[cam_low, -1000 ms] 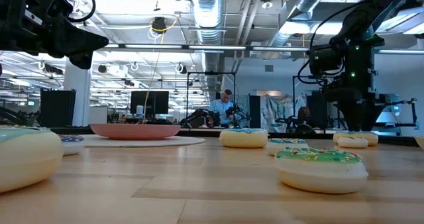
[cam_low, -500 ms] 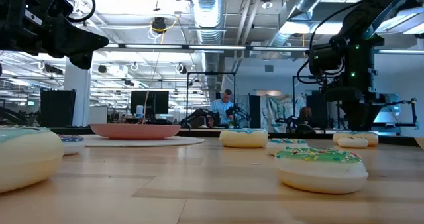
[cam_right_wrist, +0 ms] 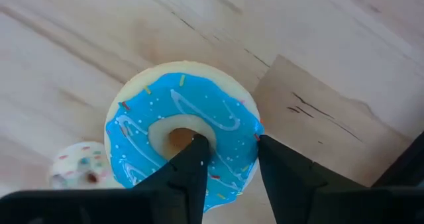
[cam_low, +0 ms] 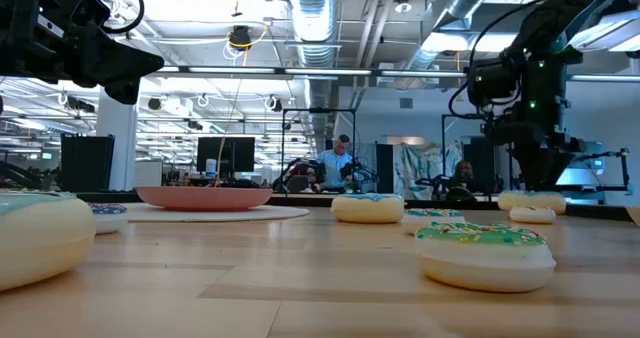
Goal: Pick & Place donuts
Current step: Put the large light blue donut onto the brown plate
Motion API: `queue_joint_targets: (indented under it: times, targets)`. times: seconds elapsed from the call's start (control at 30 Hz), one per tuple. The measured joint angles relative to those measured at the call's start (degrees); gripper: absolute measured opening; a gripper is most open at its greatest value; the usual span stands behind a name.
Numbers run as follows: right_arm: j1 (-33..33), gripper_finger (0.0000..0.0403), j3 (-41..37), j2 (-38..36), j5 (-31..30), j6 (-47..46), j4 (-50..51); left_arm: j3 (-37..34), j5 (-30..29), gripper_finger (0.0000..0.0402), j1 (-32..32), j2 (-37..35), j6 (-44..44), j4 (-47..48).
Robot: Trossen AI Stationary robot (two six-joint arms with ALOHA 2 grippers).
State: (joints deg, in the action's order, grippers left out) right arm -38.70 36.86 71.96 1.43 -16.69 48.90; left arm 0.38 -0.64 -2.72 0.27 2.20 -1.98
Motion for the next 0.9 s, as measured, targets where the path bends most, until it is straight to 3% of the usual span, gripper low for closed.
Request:
queue_joint_targets:
  times: [0.27,0.43,0.63,0.9]
  targets:
    - [1.0,0.0123,2.3,-9.1,3.2,-4.3,5.3,0.0,0.0,0.0000,0.0,0.0,0.0,0.0]
    - [8.0,0.0123,2.3,-16.9,3.3,-12.1,10.0,0.0,0.0,0.0000,0.0,0.0,0.0,0.0]
    - [23.8,0.0121,2.3,-25.8,3.0,-26.6,11.8,0.0,0.0,0.0000,0.0,0.0,0.0,0.0]
    - [54.3,0.0118,2.3,-28.1,-5.3,-52.7,12.2,0.0,0.0,0.0000,0.0,0.0,0.0,0.0]
